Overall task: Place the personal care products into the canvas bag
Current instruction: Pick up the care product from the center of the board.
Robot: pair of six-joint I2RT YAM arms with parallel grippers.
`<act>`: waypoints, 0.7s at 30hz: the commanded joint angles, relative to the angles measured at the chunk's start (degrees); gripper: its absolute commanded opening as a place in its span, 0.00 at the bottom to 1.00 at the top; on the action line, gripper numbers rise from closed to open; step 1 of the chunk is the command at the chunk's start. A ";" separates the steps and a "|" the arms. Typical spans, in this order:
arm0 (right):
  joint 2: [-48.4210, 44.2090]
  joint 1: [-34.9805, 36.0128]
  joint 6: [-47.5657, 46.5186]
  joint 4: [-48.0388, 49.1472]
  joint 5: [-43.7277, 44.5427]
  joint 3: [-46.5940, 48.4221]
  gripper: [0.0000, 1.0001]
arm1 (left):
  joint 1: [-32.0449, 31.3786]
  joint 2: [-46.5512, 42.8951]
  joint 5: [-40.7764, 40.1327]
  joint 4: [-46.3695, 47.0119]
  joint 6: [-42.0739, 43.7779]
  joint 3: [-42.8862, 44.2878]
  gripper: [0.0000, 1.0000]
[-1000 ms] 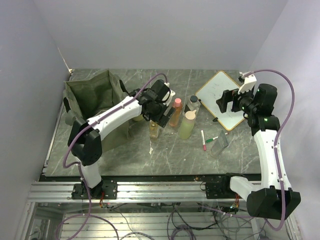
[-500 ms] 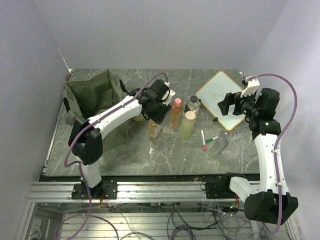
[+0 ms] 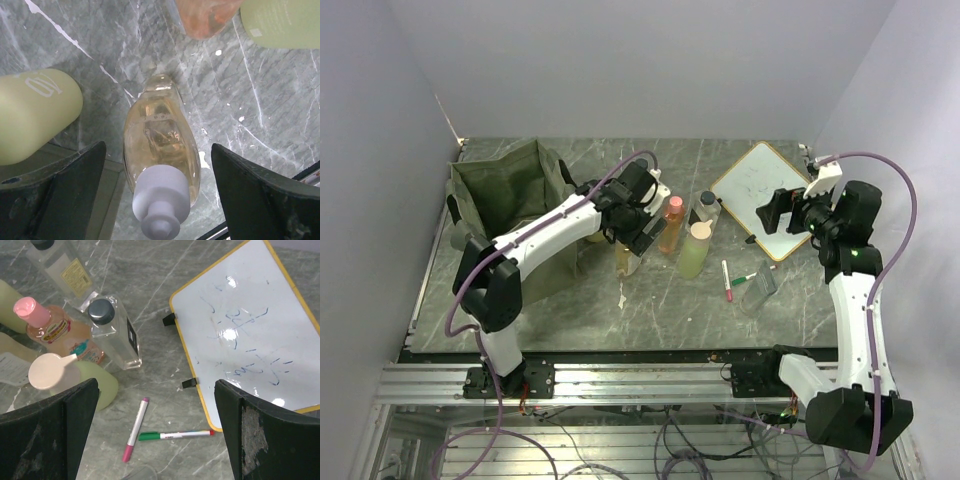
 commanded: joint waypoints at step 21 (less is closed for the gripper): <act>-1.65 -1.76 1.37 0.65 -2.17 -1.96 1.00 | 1.61 0.20 0.83 1.90 -1.10 -0.27 0.81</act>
